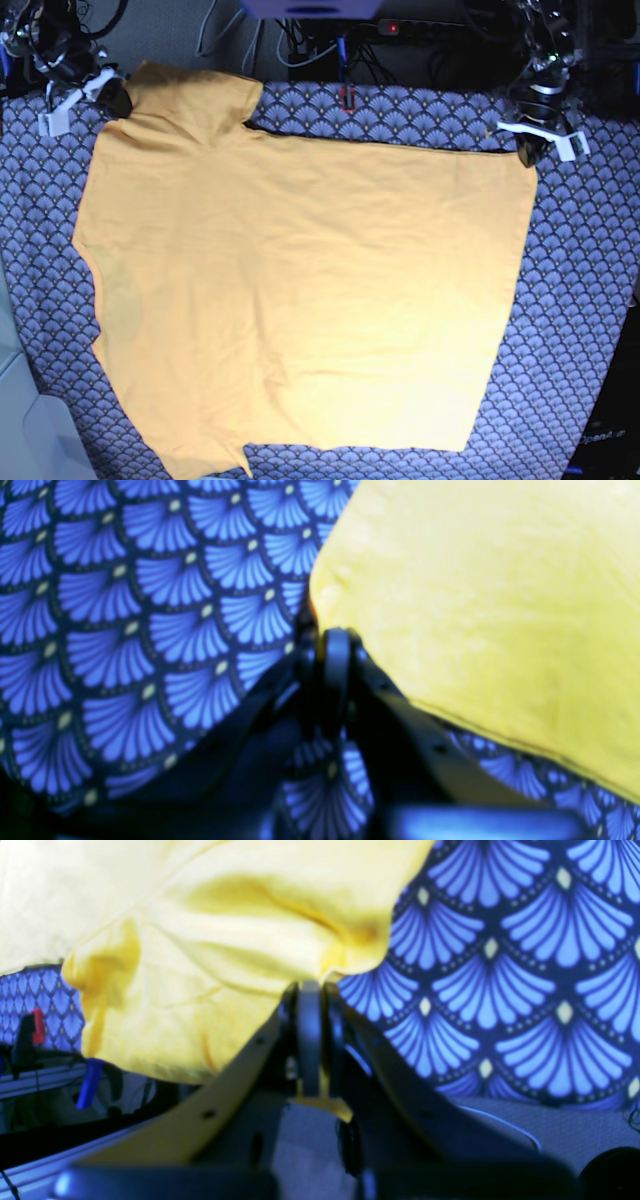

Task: Fold the T-shirt properly
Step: 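Lift the shoulder edge with both grippers and fold it over the shirt body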

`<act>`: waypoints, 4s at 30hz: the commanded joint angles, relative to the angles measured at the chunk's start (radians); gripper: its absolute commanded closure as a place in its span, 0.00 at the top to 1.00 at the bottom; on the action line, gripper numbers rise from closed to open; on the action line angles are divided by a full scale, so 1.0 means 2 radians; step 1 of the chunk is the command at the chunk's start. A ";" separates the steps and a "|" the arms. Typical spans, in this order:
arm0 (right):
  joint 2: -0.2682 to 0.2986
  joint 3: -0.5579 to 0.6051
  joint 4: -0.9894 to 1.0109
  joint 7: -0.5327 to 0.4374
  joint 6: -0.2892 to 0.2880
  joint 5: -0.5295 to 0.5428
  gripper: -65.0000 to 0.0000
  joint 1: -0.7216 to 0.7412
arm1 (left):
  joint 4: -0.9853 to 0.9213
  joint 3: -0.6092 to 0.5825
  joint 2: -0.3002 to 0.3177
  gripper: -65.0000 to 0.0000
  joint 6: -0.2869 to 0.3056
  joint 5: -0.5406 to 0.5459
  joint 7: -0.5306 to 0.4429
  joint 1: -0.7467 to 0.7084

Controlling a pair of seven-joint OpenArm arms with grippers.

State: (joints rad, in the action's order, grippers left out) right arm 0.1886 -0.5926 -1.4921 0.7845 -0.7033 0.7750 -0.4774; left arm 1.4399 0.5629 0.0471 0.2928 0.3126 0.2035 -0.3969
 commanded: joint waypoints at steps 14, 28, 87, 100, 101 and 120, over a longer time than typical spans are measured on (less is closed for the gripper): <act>0.039 -0.006 -0.127 0.027 0.003 -0.017 0.00 0.012 | 0.138 0.002 0.001 0.00 -0.003 -0.006 0.032 -0.020; 0.069 -0.003 -0.137 0.107 0.003 -0.017 0.00 0.136 | 0.139 0.044 0.019 0.00 -0.003 -0.008 0.202 0.109; 0.065 0.132 0.168 0.000 0.003 -0.309 0.00 0.467 | -0.225 -0.039 0.054 0.00 -0.004 -0.008 0.149 0.451; 0.068 0.166 0.186 -0.005 0.003 -0.310 0.00 0.510 | -0.256 -0.039 0.060 0.00 -0.004 -0.008 0.130 0.454; 0.068 0.168 0.193 -0.006 0.003 -0.310 0.00 0.513 | -0.256 -0.039 0.060 0.00 -0.004 -0.008 0.130 0.454; 0.073 0.166 0.219 -0.019 0.003 -0.310 0.26 0.518 | -0.242 -0.039 0.061 0.51 -0.003 -0.007 0.118 0.437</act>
State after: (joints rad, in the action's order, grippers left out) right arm 0.3187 -0.2558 -1.0355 0.7654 -0.6949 0.1410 0.5304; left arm 0.9306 0.4866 0.1577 0.2737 0.2874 0.4667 0.4450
